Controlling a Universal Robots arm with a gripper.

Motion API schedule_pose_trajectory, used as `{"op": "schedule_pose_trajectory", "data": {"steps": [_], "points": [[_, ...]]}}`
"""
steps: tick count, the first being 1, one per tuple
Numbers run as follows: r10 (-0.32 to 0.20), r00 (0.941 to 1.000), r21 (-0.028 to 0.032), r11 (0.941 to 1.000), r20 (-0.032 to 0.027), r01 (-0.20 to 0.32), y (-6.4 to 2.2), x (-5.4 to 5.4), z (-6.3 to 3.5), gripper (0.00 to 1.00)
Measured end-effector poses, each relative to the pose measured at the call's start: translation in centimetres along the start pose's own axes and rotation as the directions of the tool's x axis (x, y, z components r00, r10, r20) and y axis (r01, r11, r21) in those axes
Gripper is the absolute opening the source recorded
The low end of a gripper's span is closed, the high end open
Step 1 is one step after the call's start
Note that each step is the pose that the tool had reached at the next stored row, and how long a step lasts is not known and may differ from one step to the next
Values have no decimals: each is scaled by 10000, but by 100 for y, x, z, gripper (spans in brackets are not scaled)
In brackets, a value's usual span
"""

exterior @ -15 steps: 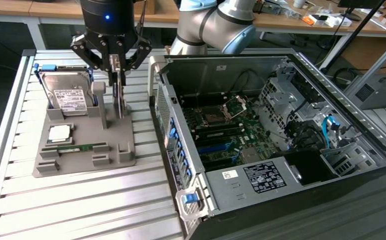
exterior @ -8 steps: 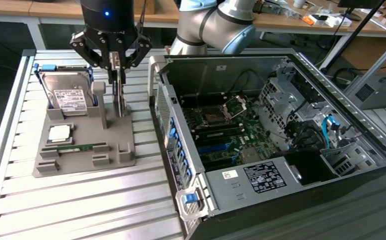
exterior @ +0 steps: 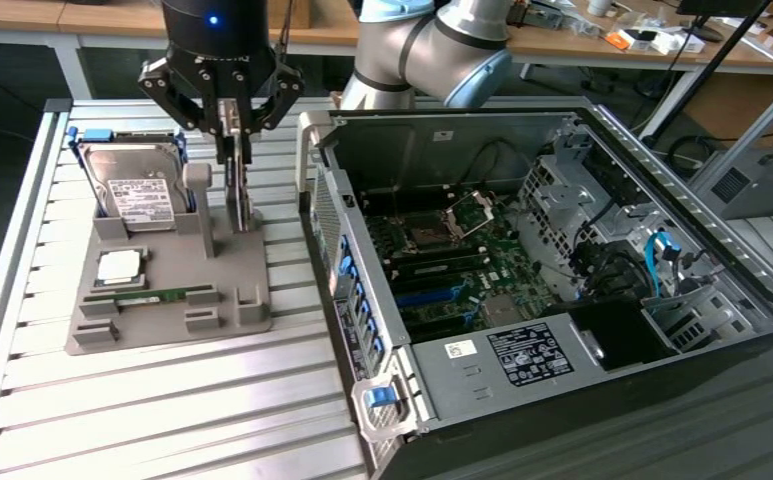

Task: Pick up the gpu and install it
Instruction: 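Pick up the gpu and move the gpu toward the slot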

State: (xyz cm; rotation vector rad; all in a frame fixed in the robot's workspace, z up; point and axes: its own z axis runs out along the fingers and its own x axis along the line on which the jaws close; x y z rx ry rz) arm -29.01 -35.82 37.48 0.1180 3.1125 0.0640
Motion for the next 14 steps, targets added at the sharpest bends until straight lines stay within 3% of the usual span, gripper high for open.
{"op": "schedule_pose_trajectory", "data": {"steps": [14], "points": [[0,10000,-1,10000,0,0,4,-2,-96,27]]}}
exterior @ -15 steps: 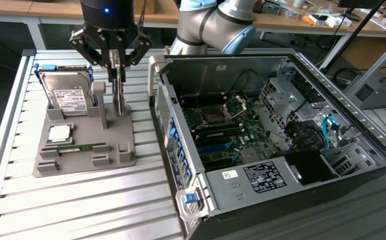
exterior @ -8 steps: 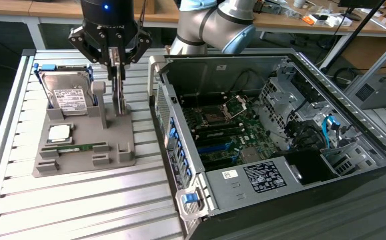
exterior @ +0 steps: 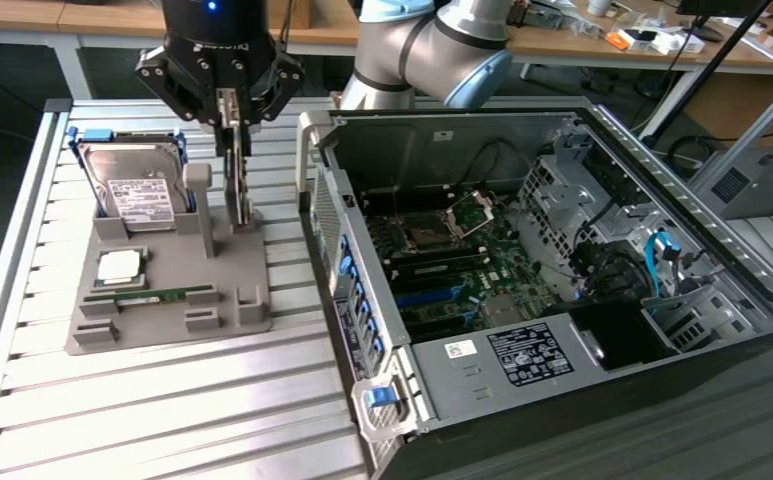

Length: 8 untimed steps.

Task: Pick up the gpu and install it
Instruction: 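Pick up the gpu and move the gpu toward the slot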

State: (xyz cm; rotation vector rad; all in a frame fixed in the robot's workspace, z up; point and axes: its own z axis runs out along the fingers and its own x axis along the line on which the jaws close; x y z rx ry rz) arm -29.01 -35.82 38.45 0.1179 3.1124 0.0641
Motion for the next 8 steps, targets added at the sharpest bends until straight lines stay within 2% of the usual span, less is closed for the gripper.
{"op": "schedule_pose_trajectory", "data": {"steps": [8], "points": [[0,10000,1,10000,-1,0,2,-1,-52,27]]}}
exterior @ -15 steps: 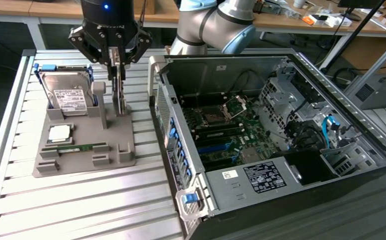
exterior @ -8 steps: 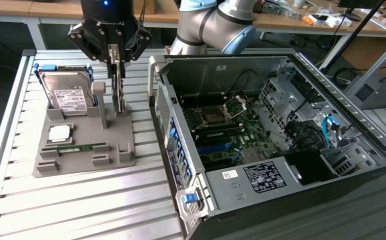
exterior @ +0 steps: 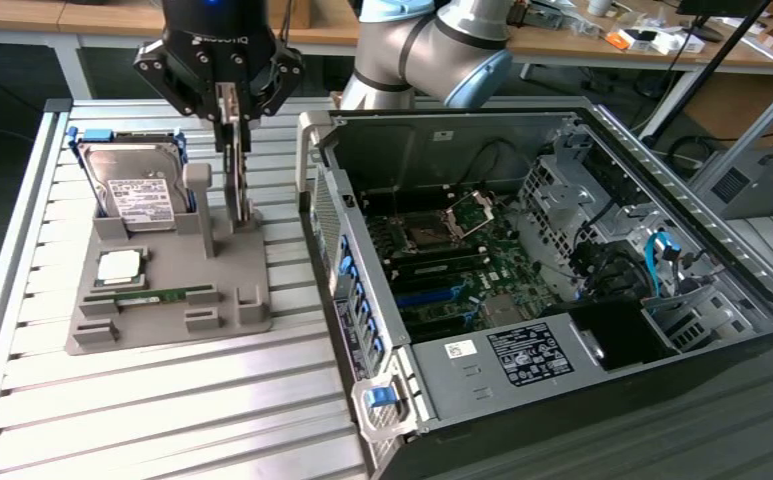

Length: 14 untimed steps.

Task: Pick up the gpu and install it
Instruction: 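Pick up the gpu and move the gpu toward the slot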

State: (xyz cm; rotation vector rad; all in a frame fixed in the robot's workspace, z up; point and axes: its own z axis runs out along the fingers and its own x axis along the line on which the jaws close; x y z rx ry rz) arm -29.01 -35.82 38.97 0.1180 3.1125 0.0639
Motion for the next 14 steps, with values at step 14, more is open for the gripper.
{"op": "schedule_pose_trajectory", "data": {"steps": [14], "points": [[0,10000,-1,10000,1,0,3,-2,-66,27]]}}
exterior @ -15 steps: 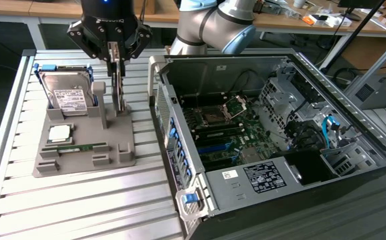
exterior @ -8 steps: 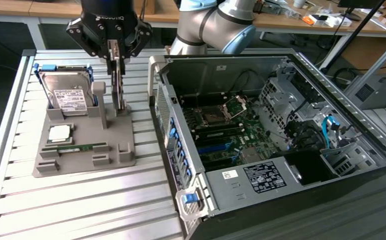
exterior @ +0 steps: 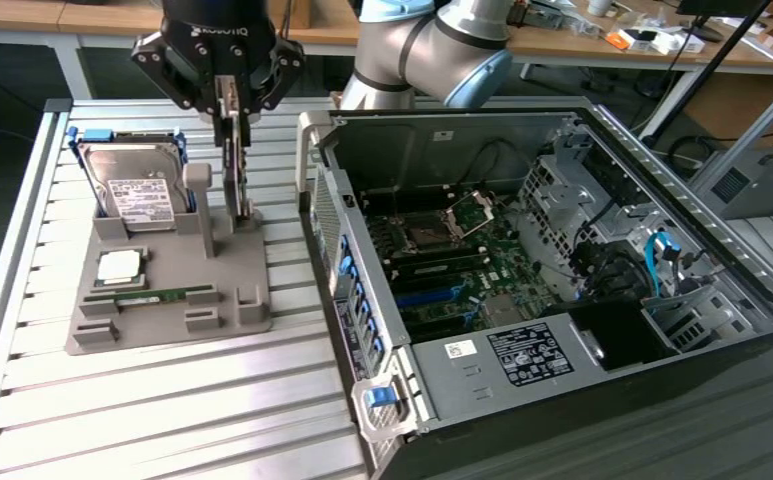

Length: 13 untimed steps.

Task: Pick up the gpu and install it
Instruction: 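Pick up the gpu and move the gpu toward the slot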

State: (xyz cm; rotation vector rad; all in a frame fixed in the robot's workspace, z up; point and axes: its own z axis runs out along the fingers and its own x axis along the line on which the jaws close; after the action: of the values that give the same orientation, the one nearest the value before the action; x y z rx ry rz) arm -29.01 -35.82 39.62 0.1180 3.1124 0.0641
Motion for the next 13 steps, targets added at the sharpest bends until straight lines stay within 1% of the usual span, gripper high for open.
{"op": "schedule_pose_trajectory", "data": {"steps": [13], "points": [[0,10000,0,10000,-1,0,2,-1,-55,27]]}}
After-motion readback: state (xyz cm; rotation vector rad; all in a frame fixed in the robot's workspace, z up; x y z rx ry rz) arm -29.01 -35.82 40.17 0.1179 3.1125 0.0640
